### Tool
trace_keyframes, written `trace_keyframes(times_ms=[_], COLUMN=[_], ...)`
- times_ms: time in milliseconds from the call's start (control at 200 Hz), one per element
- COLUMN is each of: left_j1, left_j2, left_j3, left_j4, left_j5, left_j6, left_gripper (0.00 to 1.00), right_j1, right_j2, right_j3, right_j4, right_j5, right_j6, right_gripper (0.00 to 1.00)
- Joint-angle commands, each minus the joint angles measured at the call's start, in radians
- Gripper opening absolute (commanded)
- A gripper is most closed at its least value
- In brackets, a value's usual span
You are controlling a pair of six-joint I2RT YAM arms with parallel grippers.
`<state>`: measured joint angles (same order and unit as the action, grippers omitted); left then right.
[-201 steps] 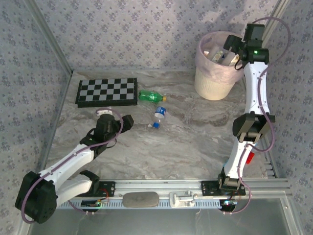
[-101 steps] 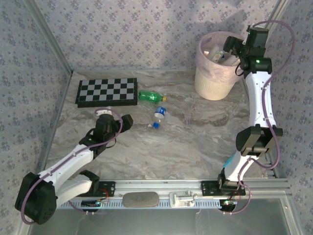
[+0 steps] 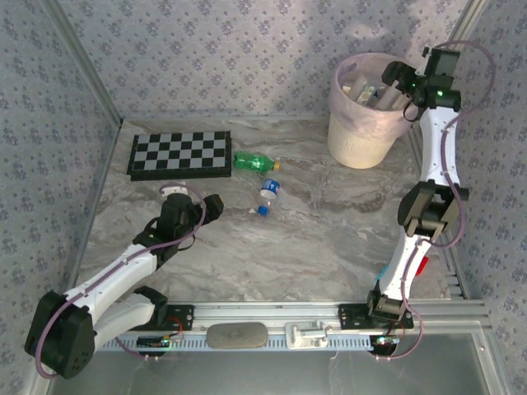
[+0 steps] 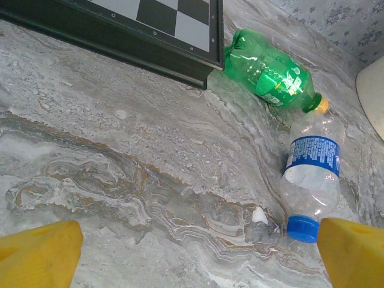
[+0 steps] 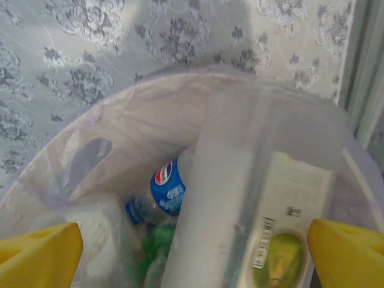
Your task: Put the plastic bottles in the bin
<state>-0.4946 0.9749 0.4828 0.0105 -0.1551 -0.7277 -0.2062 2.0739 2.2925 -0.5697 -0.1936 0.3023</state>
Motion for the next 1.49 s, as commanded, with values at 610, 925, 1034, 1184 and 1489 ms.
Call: trace_keyframes(times_ms=[610, 925, 1034, 1184, 1489], left_j1=[0.016, 0.01, -0.012, -0.091, -0.213], left_j2=[0.011, 0.054, 0.097, 0.201, 0.499], left_j3=[0.022, 0.075, 0.1, 0.165, 0.398], left_j4=[0.009, -0.01, -0.012, -0.023, -0.074], left_j5=[-0.01, 0.069, 0.106, 0.121, 0.169], left_j6=[0.005, 0.082, 0.103, 0.143, 0.209], left_gripper=[1.0, 0.99, 0.99, 0.99, 1.0], right_j1=[0.028, 0.091, 0.141, 0.228, 0.407], right_j2=[-0.09, -0.427, -0.591, -0.77, -0.99], right_j3=[0.089, -0.314, -0.523, -0.762, -1.07], right_j4=[-0.093, 0.016, 0.097, 0.15, 0.14], right_j5=[0.03, 0.012, 0.009, -0.001, 0.045], right_j6=[-0.038, 0.015, 0.057, 0.08, 0.104], right_gripper=[1.0, 1.0, 1.0, 1.0, 1.0])
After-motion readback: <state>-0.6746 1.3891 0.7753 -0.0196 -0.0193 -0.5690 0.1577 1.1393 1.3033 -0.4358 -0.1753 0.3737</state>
